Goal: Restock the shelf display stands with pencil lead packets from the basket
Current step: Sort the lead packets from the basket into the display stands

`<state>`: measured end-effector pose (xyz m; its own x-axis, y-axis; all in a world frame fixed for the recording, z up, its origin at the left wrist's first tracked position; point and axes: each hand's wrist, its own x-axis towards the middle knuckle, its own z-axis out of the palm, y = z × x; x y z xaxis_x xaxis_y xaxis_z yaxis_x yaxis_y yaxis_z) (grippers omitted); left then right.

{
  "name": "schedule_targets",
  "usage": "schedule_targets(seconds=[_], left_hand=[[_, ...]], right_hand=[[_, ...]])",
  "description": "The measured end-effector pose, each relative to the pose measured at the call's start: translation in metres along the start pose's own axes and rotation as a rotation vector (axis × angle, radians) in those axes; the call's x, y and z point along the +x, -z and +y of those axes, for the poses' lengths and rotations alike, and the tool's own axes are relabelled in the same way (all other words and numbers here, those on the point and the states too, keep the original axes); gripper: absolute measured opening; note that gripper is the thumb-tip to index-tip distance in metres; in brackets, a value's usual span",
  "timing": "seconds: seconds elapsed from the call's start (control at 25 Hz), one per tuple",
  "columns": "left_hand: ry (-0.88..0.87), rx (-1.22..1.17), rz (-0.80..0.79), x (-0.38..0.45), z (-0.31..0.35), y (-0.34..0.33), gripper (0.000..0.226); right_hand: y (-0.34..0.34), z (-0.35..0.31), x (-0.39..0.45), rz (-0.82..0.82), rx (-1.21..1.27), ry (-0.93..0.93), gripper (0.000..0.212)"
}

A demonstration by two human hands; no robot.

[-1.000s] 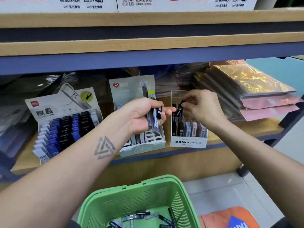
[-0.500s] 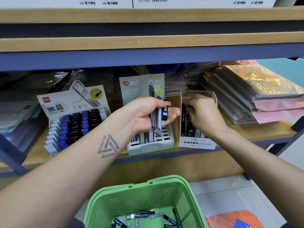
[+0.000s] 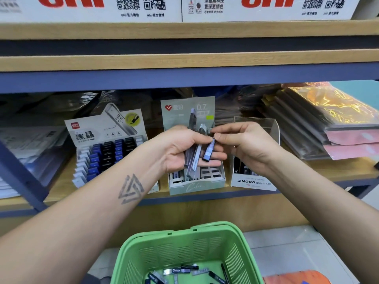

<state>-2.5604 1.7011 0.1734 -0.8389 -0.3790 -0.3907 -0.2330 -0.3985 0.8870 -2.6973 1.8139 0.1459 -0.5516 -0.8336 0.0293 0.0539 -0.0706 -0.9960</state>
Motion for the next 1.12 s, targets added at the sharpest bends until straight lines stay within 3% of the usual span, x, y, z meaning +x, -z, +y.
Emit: schedule_targets(seconds=[0.16, 0.4, 0.68, 0.8, 0.92, 1.04, 1.12], left_hand=[[0.034, 0.002, 0.029, -0.004, 0.002, 0.018, 0.022], [-0.023, 0.041, 0.149, -0.009, 0.008, 0.042, 0.013], [-0.229, 0.095, 0.374, -0.014, 0.013, 0.06, 0.028], [-0.27, 0.233, 0.391, -0.019, 0.014, 0.063, 0.03], [-0.278, 0.309, 0.368, -0.027, 0.015, 0.069, 0.03], [-0.25, 0.255, 0.336, -0.036, 0.017, 0.081, 0.02], [-0.201, 0.161, 0.323, -0.042, 0.019, 0.089, 0.01]], right_hand=[[-0.003, -0.001, 0.005, 0.04, 0.04, 0.038, 0.018], [-0.018, 0.003, 0.006, -0.055, 0.074, 0.072, 0.02], [-0.033, 0.009, 0.006, -0.116, -0.165, 0.136, 0.023], [-0.042, 0.008, 0.005, -0.124, -0.248, 0.158, 0.019], [-0.059, 0.004, 0.009, -0.182, -0.417, 0.194, 0.03], [-0.081, -0.001, 0.008, -0.267, -0.542, 0.185, 0.049], [-0.09, -0.006, 0.008, -0.23, -0.6, 0.22, 0.049]])
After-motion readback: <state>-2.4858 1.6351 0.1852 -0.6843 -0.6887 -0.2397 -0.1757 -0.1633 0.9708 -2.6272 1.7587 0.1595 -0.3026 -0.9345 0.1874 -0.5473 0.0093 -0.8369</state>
